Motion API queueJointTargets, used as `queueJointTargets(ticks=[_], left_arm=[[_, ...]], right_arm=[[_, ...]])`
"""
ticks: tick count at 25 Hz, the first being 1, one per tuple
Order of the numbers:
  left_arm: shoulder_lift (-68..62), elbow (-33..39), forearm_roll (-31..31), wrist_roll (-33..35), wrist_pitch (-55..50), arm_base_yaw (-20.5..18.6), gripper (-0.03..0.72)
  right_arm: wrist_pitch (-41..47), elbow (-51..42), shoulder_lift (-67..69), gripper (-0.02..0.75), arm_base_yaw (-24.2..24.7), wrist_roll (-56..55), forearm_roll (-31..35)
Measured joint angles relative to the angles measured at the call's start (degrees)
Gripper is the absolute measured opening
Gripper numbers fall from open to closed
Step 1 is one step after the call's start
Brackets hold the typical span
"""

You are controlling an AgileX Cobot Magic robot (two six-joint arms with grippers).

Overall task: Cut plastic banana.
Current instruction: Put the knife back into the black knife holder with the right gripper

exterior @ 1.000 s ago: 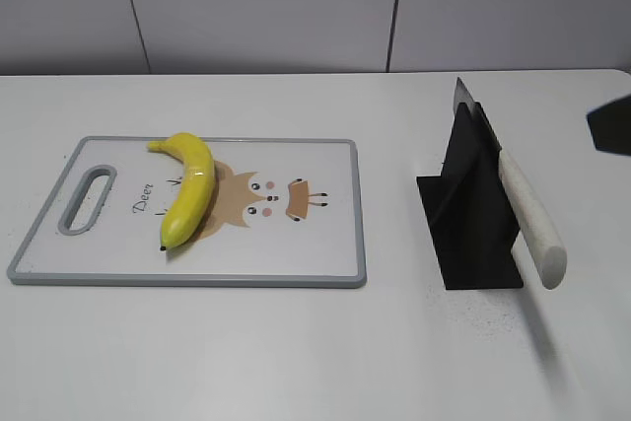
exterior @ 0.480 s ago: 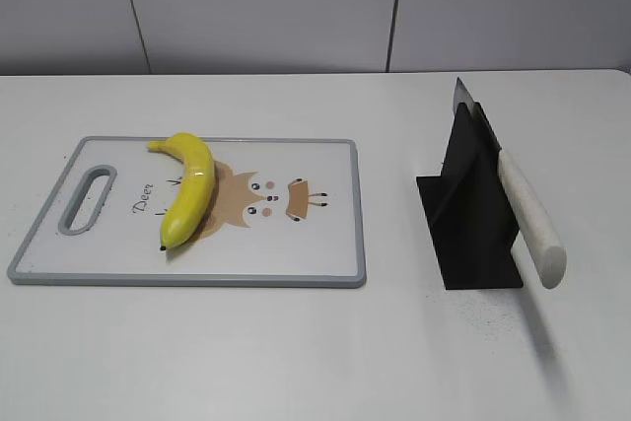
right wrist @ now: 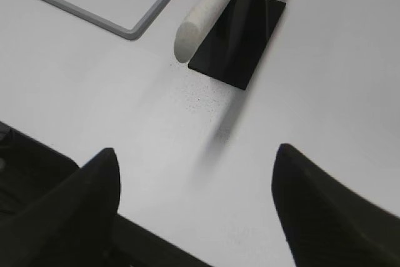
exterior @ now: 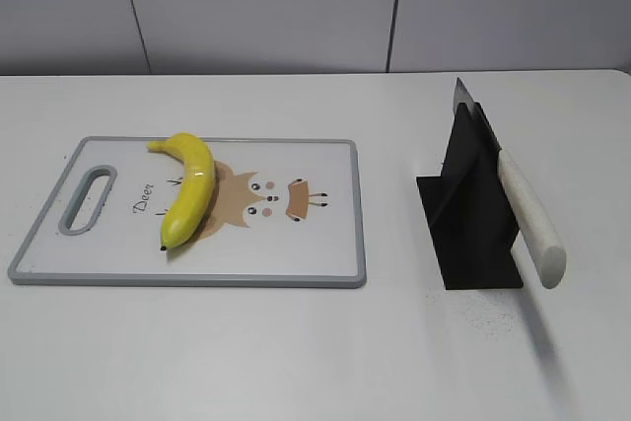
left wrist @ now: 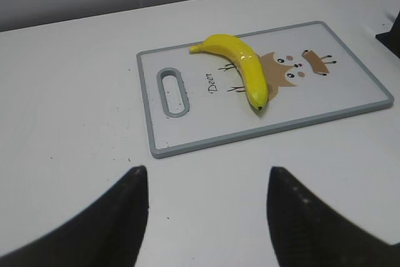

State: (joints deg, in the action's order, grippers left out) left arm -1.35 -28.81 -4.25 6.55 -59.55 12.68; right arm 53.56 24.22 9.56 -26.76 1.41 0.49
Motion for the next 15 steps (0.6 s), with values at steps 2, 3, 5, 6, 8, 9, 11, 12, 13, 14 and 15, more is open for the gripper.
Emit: queueJointTargets(ticks=[2,3,5,6,8,9,11,12,13,14,15], left_arm=[[0.0,0.0,-0.1,0.0,0.0,0.0,0.583],[0.0,0.0,-0.1,0.0,0.0,0.0,0.583],[0.0,0.0,-0.1,0.0,0.0,0.0,0.583],[0.0,0.0,-0.1,0.0,0.0,0.0,0.583],[0.0,0.0,-0.2,0.0,0.0,0.0,0.583],[0.0,0.0,-0.2,0.0,0.0,0.0,0.583],[0.1,0.0,-0.3,0.0,0.0,0.0,0.583],[0.1,0.0,-0.2,0.0,0.0,0.0,0.583],[0.1,0.0,-0.2,0.0,0.0,0.0,0.581],[0.1,0.0,-0.2,0.0,0.0,0.0,0.577],[0.1,0.0,-0.2,0.0,0.0,0.0,0.571]], right_arm=[[0.1,0.0,-1.8,0.59,0.0,0.0,0.0],[0.1,0.0,-2.8,0.59,0.0,0.1,0.0],[0.1,0.0,-4.9,0.59,0.0,0.1,0.0],[0.1,0.0,-6.3,0.59,0.0,0.1,0.0],[0.2,0.0,-9.0,0.59,0.0,0.1,0.0],[0.3,0.0,-9.5,0.59,0.0,0.1,0.0],[0.3,0.0,-9.9,0.59,0.0,0.1,0.2],[0.2,0.0,-9.9,0.59,0.0,0.1,0.5],[0.2,0.0,-9.9,0.59,0.0,0.1,0.7],[0.2,0.0,-9.9,0.59,0.0,0.1,0.9],[0.2,0.0,-9.9,0.59,0.0,0.1,0.8]])
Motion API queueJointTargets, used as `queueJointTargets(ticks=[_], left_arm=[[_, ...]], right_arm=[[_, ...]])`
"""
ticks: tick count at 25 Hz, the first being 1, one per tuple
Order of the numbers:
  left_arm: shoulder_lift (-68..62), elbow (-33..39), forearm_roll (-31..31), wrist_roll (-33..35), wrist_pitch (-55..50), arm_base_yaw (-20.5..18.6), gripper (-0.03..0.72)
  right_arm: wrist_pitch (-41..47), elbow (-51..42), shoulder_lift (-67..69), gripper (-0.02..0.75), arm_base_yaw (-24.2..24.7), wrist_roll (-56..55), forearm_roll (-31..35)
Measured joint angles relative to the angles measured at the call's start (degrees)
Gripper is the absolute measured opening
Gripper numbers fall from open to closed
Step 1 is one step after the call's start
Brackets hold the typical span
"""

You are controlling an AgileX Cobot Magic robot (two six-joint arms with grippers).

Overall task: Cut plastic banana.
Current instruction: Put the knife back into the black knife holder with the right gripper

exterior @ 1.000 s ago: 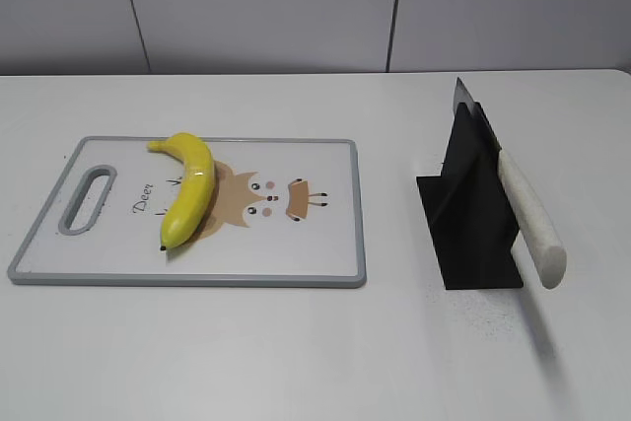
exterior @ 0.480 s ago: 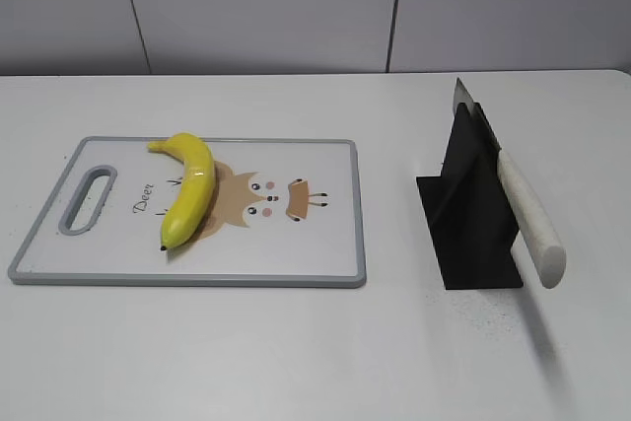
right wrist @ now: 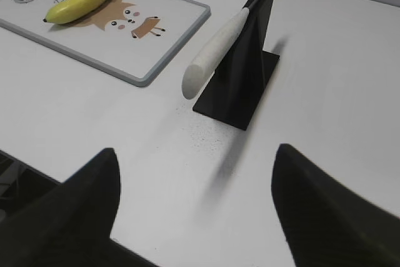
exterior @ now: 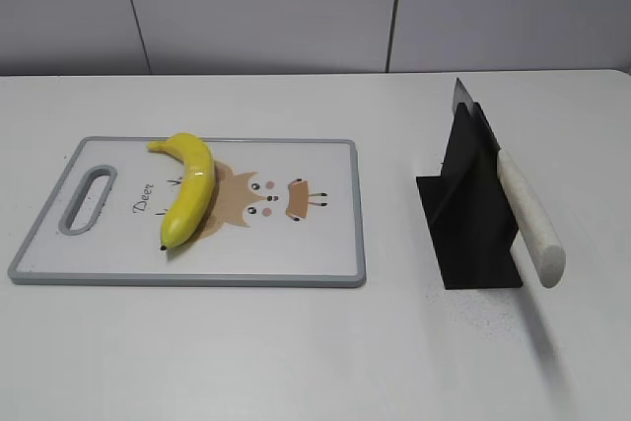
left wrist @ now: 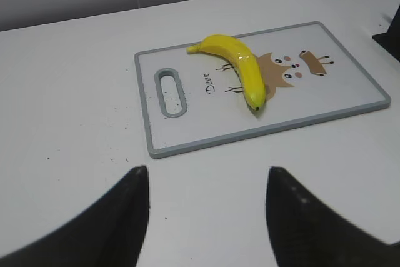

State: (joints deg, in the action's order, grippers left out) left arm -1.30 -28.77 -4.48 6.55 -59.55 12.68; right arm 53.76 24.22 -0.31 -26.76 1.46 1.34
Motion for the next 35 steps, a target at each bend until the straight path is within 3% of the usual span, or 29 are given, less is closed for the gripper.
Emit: queueJointTargets(ticks=[7,15,18,35], left_arm=[[0.0,0.0,-0.1,0.0,0.0,-3.0,0.529],[0.0,0.0,-0.1,0.0,0.0,-10.2,0.521],[0.0,0.0,-0.1,0.0,0.0,-11.3,0.521],[0.1,0.0,-0.1,0.0,0.0,-11.3,0.521]], right_arm=[[0.0,0.0,0.0,0.59,2.0,0.0,0.2],[0.0,0.0,0.0,0.59,20.4,0.0,0.3],[0.0,0.0,0.0,0.59,24.7,0.0,0.3],[0.0,0.0,0.0,0.59,25.5,0.0,3.1]])
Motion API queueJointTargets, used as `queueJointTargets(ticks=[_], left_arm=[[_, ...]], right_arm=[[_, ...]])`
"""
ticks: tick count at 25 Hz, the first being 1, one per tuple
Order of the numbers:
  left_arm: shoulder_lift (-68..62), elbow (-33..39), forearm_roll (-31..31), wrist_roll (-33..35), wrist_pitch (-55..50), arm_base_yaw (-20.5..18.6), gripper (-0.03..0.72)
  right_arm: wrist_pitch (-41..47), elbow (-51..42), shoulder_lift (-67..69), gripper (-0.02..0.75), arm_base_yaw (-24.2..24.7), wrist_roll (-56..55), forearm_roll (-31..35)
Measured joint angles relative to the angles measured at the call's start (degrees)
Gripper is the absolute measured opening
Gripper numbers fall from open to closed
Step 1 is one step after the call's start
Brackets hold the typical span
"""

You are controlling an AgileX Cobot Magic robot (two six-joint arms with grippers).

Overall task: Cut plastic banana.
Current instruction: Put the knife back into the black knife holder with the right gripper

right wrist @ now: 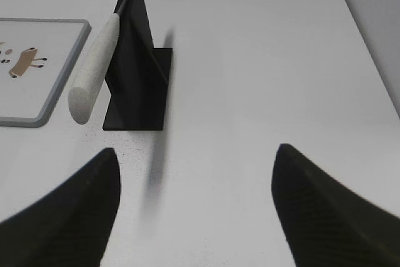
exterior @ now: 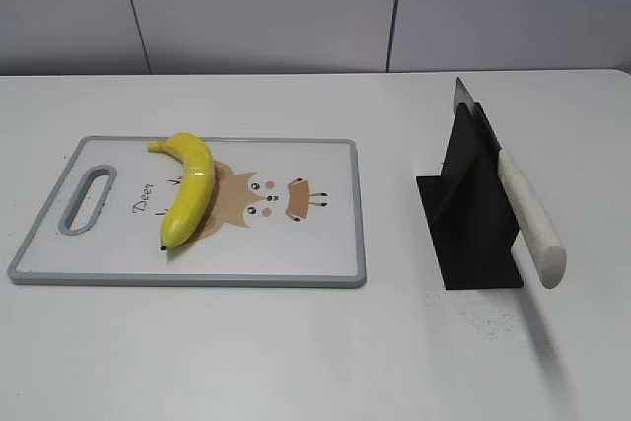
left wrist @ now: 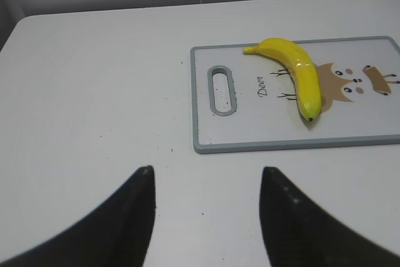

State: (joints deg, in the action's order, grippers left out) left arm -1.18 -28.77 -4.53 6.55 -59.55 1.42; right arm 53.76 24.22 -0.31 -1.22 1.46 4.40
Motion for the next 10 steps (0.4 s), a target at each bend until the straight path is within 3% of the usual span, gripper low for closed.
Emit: queueJointTargets(ticks=[10], left_arm=[[0.2,0.0,0.0,0.0,0.0,0.0,0.521]], right_arm=[[0.0,0.0,0.0,0.59,0.0,0.0,0.2]])
